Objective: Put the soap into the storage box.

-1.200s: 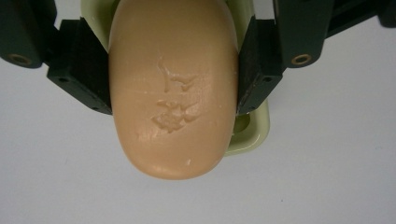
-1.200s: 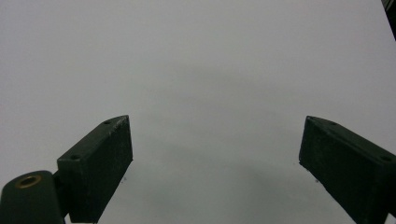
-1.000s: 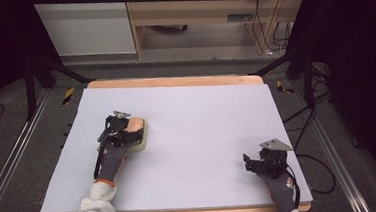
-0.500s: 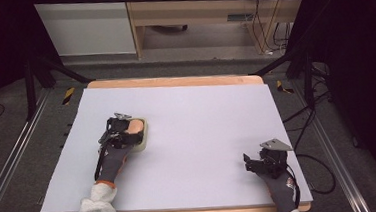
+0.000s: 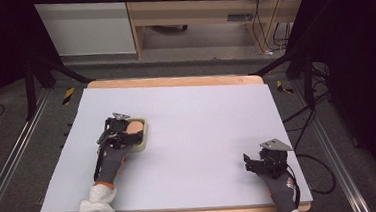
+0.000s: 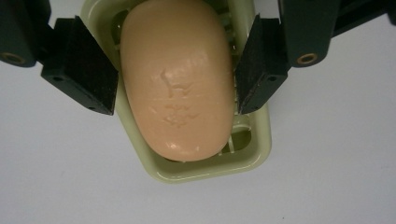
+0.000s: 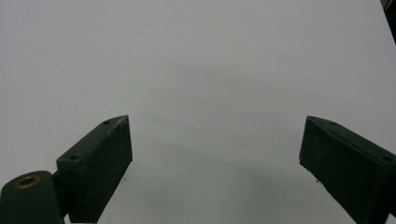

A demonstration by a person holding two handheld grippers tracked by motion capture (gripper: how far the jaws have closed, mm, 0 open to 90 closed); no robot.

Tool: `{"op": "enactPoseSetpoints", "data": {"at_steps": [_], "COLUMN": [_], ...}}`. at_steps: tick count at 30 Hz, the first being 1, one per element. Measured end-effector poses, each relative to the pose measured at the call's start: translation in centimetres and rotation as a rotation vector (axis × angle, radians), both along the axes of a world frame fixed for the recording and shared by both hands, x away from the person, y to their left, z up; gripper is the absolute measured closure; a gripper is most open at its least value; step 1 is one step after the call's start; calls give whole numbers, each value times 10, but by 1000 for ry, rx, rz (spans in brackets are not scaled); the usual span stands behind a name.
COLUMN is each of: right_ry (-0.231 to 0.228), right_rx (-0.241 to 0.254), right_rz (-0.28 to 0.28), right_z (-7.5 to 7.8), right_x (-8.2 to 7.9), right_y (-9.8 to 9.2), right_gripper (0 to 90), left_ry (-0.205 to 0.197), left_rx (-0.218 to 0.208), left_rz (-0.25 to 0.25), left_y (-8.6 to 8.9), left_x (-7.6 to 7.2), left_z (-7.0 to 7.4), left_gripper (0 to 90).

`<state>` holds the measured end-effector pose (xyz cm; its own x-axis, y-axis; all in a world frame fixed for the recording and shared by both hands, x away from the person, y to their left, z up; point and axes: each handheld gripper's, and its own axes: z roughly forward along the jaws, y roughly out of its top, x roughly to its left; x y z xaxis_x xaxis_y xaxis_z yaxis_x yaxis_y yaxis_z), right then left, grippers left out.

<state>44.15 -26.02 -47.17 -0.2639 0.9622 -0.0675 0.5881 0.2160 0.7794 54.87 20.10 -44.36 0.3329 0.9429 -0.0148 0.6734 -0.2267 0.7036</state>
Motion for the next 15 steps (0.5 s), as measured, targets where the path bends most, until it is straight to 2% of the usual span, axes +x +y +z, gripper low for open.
{"op": "enactPoseSetpoints", "data": {"at_steps": [5,12,15], "right_ry": [0,-2,-5], "right_rx": [2,7,6], "right_rz": [-3,-19,-23], "right_z": [0,1,0], "right_x": [0,0,0], "right_y": [0,-2,-4], "right_gripper": [97,96,94], "left_ry": [-13,-77,-98], "left_rx": [-6,-44,-45], "left_rz": [1,-43,-62], "left_y": [6,14,16], "left_x": [-6,-28,-37], "left_z": [7,22,24], "left_gripper": [280,275,290]}}
